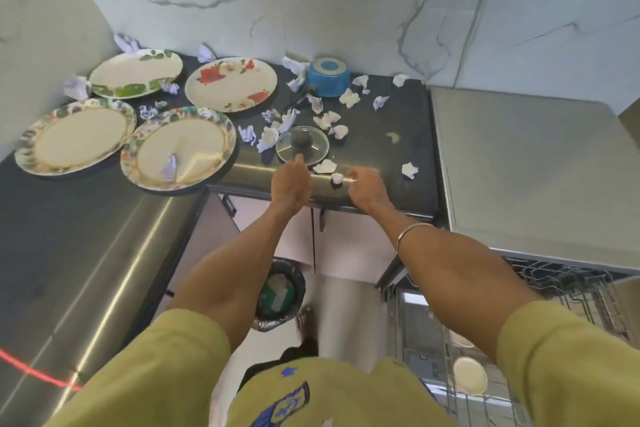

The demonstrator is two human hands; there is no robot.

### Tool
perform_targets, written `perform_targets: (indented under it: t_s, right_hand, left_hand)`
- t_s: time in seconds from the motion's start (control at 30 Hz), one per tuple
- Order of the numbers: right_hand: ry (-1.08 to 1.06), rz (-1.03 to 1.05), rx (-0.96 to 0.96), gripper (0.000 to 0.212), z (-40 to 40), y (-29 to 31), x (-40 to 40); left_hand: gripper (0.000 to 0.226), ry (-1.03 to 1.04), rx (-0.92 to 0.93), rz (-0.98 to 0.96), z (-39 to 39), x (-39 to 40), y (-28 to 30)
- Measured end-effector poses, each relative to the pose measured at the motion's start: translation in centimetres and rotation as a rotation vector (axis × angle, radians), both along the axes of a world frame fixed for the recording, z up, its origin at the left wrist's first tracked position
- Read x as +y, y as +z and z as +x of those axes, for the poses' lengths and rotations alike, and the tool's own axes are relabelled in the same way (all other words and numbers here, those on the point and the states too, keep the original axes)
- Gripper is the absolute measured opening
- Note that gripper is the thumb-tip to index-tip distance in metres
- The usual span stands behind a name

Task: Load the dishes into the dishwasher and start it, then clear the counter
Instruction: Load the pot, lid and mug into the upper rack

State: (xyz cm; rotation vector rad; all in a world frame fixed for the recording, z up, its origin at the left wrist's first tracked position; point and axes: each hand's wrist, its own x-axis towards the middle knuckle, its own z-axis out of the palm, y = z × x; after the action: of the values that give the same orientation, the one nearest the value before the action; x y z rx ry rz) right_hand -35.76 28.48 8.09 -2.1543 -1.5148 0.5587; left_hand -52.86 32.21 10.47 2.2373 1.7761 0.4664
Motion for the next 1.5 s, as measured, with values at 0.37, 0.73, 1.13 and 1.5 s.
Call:
perform_targets:
  t_s: [0.37, 0.73, 1.13, 1.5]
  right_hand:
    - [-0.159, 0.019, 0.029, 0.032, 2.4, 2.4, 13.1]
    - [0.061, 0.01, -0.003, 0.031, 0.6, 1.7, 24.8]
    - [0.585, -0.051, -0.388, 0.034, -1.6, -0.1, 37.8]
    - [0.752, 0.038, -0.682, 0.035, -0.8, -1.9, 39.8]
  left_hand:
    - [0.064, -0.116, -0.04, -0.079, 0.6, 12.2, -2.3]
    - [0.045, -0.23, 0.115, -0.099, 1.6, 18.7, -4.0]
    - [0.044, -0.415, 0.222, -0.001, 0.9, 21.2, -5.5]
    - [0.037, -0.377, 0.176, 0.05, 0.9, 22.7, -6.2]
